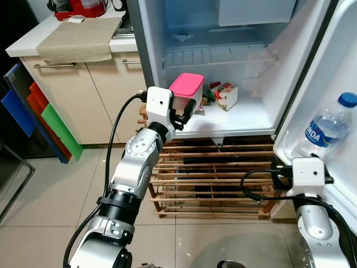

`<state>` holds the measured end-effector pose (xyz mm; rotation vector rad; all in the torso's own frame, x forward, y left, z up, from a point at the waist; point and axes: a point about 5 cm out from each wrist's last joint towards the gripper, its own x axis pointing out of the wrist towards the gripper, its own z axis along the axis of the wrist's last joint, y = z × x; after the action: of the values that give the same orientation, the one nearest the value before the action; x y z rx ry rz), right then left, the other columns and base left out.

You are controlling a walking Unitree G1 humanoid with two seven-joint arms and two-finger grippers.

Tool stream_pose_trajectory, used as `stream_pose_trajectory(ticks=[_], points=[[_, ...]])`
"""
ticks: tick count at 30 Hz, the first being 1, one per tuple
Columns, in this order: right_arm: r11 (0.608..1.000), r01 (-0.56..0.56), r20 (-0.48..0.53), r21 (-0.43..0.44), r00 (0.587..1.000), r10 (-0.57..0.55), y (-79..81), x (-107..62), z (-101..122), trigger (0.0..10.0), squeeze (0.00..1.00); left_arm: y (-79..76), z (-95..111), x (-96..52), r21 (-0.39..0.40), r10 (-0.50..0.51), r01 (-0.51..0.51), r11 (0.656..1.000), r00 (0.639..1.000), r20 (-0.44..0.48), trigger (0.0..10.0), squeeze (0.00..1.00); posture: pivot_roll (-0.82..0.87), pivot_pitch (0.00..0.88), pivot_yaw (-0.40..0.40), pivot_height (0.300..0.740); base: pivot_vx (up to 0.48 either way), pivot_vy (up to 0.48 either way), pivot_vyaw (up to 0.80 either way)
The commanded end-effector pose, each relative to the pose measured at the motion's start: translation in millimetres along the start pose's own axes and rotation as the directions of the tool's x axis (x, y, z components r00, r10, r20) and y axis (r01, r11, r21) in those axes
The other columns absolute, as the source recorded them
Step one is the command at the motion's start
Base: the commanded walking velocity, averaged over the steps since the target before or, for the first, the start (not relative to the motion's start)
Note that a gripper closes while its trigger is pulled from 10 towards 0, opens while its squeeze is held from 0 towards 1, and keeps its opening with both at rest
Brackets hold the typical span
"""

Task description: Restocking fridge

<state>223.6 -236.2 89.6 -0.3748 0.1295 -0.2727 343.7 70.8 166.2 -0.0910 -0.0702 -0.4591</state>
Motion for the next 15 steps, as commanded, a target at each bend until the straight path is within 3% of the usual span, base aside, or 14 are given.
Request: stream_pose_trajectory(ticks=[1,8,12,15], points=[[0.997,0.08,-0.027,-0.022,0.996,-0.08,-17.2,6.7,-7.3,10.0,0.0,4.7,3.4,-0.7,0.007,0.019,-0.02,1.0,1.0,0.014,10.0,0.0,-0.15,0.0,0.112,0.736,0.0,0.0,0.0],[0.978,0.2,-0.044,-0.057,0.978,-0.203,-50.4,21.6,-16.2,10.0,0.0,5.7,4.2,0.1,0.012,0.019,-0.019,1.0,1.0,0.013,10.0,0.0,-0.14,0.0,0.117,0.736,0.0,0.0,0.0],[0.975,0.214,-0.035,-0.059,0.976,-0.217,-55.2,24.9,-14.6,10.0,0.0,6.2,5.2,0.4,0.014,0.019,-0.019,1.0,1.0,0.015,10.0,0.0,-0.14,0.0,0.115,0.736,0.0,0.0,0.0],[0.982,0.186,-0.003,-0.038,0.982,-0.187,-48.1,26.2,-7.6,10.0,0.0,7.9,7.1,0.0,0.016,0.022,-0.023,1.0,1.0,0.02,10.0,0.0,-0.14,0.0,0.114,0.736,0.0,0.0,0.0]])
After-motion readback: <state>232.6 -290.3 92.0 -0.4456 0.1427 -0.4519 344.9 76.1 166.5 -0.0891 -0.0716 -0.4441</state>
